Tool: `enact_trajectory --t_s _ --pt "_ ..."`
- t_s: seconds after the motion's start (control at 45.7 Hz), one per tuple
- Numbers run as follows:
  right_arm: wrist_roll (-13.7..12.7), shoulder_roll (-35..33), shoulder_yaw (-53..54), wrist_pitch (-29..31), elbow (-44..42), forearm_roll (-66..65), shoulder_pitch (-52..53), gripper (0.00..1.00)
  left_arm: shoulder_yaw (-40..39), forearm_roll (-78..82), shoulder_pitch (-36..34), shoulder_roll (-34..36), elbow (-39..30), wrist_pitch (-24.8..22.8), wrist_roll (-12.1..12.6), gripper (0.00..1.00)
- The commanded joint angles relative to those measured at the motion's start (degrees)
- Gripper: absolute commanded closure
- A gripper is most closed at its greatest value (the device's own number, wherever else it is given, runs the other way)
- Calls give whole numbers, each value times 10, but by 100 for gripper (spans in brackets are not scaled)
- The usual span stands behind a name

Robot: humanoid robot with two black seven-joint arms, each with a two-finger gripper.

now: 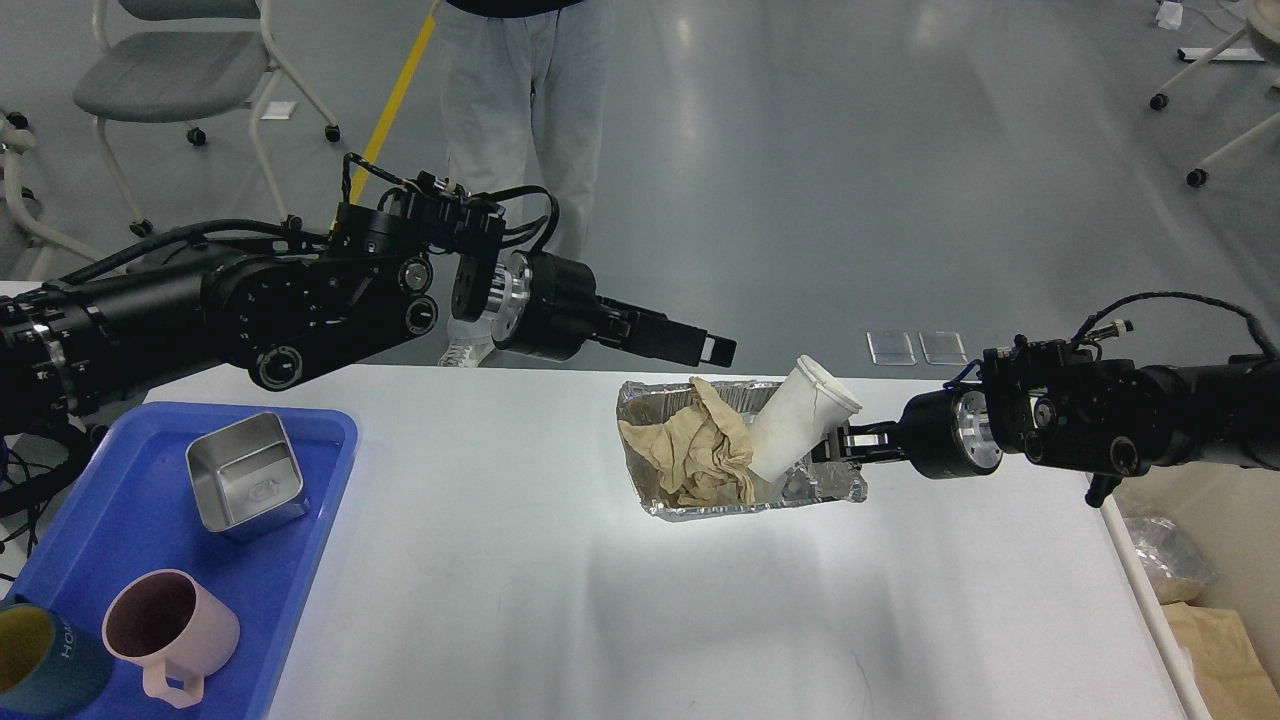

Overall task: Tidy desktop
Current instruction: 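Lift the foil tray with the right gripper and carry it into the white box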

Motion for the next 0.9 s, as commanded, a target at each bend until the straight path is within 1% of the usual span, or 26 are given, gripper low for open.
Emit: enact_trajectory --t_s 0.0,0.088,0.153,0.197,0.263,0.394,0.503,0.657,0.875 --pt "-2 -3 0 0 -2 1 0 100 -39 -14 -2 11 0 -9 3 3" --pt "-6 -13 0 0 -5 5 -3 100 -60 -35 1 20 4 -5 3 3" --pt "-7 -23 0 1 -11 25 -6 100 -79 -68 9 33 8 2 7 4" --pt "-7 -30 0 4 -18 39 -7 100 -90 -94 20 43 10 13 7 4" --pt "-7 -43 0 13 -25 55 -10 100 -107 -138 41 61 11 43 8 3" --pt "-7 -73 0 18 -42 72 -12 100 -129 -201 76 81 25 122 8 4" --pt "-9 -102 0 19 -52 107 -17 100 -149 -232 104 94 29 162 4 4" --pt "-9 -144 0 19 -80 170 -45 100 -215 -278 153 105 35 172 0 4" --pt "-9 -231 5 19 -102 214 -84 100 -287 -401 206 102 88 169 -3 4"
